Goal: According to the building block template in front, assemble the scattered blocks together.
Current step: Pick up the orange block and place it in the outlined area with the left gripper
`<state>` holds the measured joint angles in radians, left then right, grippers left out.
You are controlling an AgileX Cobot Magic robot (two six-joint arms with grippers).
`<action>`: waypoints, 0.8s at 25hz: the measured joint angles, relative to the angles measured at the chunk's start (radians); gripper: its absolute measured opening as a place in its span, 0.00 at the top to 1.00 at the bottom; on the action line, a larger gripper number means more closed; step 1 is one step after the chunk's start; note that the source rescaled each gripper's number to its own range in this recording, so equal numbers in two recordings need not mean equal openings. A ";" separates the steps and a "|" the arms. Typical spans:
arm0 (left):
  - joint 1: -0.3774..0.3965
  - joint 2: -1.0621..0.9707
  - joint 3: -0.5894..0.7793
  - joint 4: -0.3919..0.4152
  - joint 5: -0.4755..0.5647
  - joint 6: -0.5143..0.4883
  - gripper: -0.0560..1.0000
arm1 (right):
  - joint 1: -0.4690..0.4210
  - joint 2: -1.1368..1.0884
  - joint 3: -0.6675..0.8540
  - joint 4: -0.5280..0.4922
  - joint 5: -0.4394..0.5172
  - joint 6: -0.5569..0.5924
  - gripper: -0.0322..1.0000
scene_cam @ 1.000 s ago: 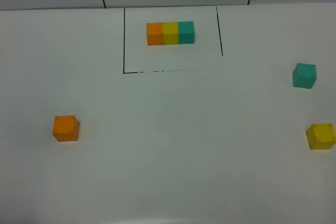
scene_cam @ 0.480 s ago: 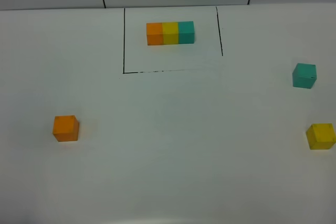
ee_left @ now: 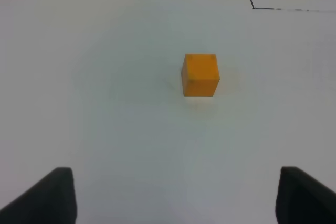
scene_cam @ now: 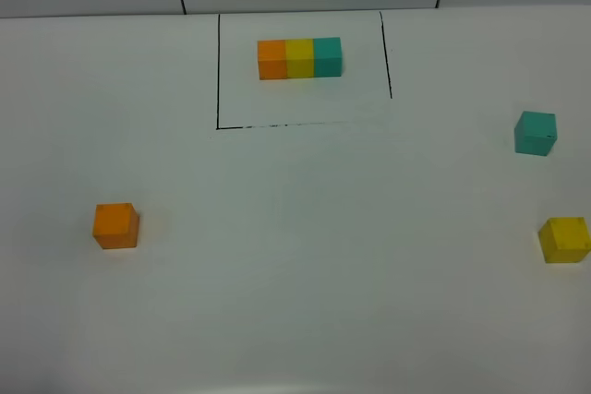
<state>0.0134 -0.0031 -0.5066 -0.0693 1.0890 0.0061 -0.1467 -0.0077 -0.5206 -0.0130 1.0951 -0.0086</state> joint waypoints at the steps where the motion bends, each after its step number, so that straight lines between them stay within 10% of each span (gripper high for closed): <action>1: 0.000 0.000 0.000 0.000 0.000 0.000 0.00 | 0.000 0.000 0.000 0.000 0.000 0.000 0.27; 20: 0.000 0.135 -0.031 0.002 -0.067 0.083 0.00 | 0.000 0.000 0.000 0.000 0.000 0.000 0.27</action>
<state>0.0134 0.1321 -0.5373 -0.0672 1.0216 0.0891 -0.1467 -0.0077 -0.5206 -0.0130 1.0951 -0.0086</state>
